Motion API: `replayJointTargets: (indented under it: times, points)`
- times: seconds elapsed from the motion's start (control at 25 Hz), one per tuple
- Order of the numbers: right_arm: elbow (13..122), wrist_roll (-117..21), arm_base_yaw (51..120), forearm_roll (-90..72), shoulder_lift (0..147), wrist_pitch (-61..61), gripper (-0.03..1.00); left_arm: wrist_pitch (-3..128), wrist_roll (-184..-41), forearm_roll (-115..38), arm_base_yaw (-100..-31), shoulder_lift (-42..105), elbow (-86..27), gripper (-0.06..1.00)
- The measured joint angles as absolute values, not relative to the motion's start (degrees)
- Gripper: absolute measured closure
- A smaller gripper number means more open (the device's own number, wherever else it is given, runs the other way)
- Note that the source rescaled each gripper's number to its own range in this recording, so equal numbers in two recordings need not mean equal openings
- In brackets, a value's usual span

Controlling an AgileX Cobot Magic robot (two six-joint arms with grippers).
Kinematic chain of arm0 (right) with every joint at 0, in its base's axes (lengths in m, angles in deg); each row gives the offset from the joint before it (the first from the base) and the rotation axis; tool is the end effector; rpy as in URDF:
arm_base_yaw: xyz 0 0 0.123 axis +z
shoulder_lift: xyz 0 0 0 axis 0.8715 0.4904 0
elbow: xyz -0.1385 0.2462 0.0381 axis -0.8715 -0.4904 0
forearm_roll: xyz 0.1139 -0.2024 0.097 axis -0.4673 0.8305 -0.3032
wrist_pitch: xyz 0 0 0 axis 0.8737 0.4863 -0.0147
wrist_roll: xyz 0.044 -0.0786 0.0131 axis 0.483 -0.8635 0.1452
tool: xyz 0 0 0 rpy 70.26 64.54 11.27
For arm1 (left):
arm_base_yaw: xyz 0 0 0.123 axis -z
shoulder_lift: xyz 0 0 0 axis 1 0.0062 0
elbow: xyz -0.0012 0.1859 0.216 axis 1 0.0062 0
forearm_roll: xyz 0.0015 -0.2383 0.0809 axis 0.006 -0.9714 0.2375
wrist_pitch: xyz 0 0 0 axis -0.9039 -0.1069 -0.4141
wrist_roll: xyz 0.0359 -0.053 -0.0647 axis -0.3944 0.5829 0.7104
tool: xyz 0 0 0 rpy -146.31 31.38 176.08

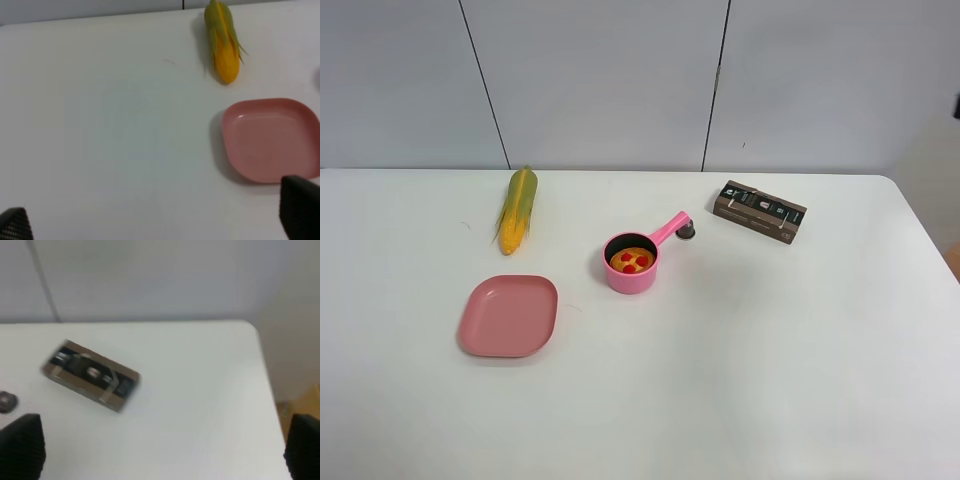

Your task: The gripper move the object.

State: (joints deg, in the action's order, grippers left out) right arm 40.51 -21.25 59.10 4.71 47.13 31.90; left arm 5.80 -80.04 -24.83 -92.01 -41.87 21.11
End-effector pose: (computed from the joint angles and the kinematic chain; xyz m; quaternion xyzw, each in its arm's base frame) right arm 0.1560 -0.0100 0.3800 0.0240 0.8656 -0.0366 0.4989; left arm -0.0068 0.0002 0.2797 -0.0049 0.8486 0.0223 0.5285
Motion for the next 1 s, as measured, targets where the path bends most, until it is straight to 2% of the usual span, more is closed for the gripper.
replayJointTargets:
  times: [0.16, 0.36, 0.52, 0.76, 1.0]
  points:
    - [30.7, -22.1, 53.5, 2.7, 32.5, 36.1, 0.06, 5.8, -80.0, -24.8, -92.0, -41.9, 21.1, -0.06]
    - [22.9, -24.5, 52.7, -0.9, 17.1, 43.5, 0.06, 5.8, -80.0, -24.8, -92.0, -41.9, 21.1, -0.06]
    - [20.7, -25.0, 52.7, -1.6, 8.6, 49.5, 0.06, 5.8, -80.0, -24.8, -92.0, -41.9, 21.1, -0.06]
    - [16.1, -25.5, 52.7, -0.9, 3.3, 52.0, 0.06, 5.8, -80.0, -24.8, -92.0, -41.9, 21.1, -0.06]
    - [15.8, -25.5, 52.7, -0.9, 2.7, 51.6, 0.07, 5.8, -80.0, -24.8, -92.0, -41.9, 21.1, -0.06]
